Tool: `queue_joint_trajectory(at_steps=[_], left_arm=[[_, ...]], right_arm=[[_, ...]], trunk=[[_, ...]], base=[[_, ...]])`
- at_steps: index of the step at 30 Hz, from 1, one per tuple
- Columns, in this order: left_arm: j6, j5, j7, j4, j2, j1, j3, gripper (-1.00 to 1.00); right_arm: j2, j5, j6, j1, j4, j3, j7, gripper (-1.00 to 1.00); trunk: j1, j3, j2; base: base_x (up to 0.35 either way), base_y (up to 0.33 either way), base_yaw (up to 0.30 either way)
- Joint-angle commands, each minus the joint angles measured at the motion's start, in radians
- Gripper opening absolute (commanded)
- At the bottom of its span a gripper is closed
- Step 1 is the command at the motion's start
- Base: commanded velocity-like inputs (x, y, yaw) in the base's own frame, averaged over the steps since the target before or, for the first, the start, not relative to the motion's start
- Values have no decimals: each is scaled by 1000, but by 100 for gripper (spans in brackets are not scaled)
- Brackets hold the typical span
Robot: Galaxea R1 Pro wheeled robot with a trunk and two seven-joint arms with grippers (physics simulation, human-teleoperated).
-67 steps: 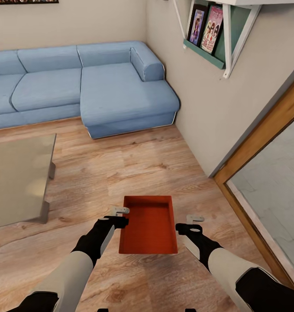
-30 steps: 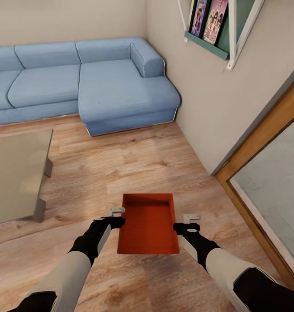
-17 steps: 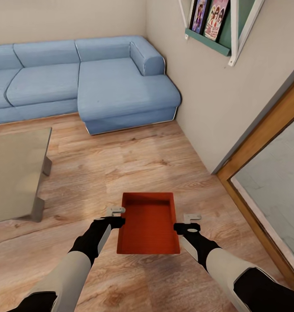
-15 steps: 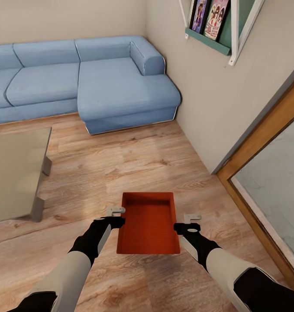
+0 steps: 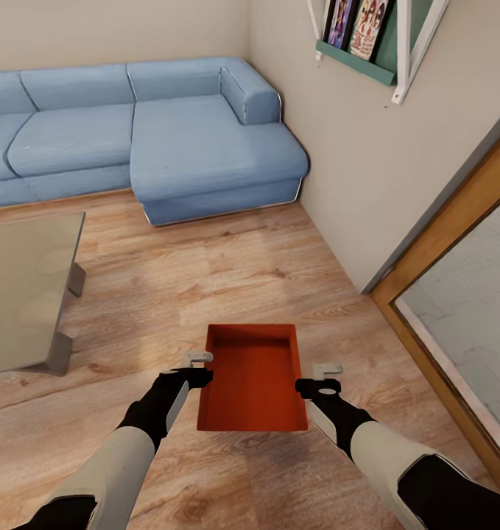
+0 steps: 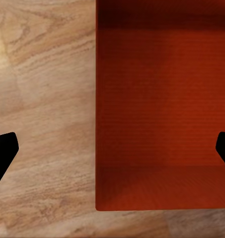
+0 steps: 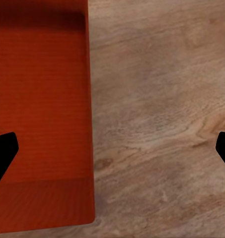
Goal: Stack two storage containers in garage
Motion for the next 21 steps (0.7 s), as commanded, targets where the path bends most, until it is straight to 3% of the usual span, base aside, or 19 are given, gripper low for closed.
queue_joint_trajectory(at_steps=[1, 21], left_arm=[[5, -10, -3, -2, -1, 0, 6, 100], [5, -10, -2, -2, -2, 0, 7, 100]], right_arm=[[0, -6, 4, 0, -2, 9, -6, 100], [0, -6, 4, 0, -2, 9, -6, 100]], trunk=[[4, -4, -8], [81, -66, -148]], base=[[0, 0, 0], [0, 0, 0]])
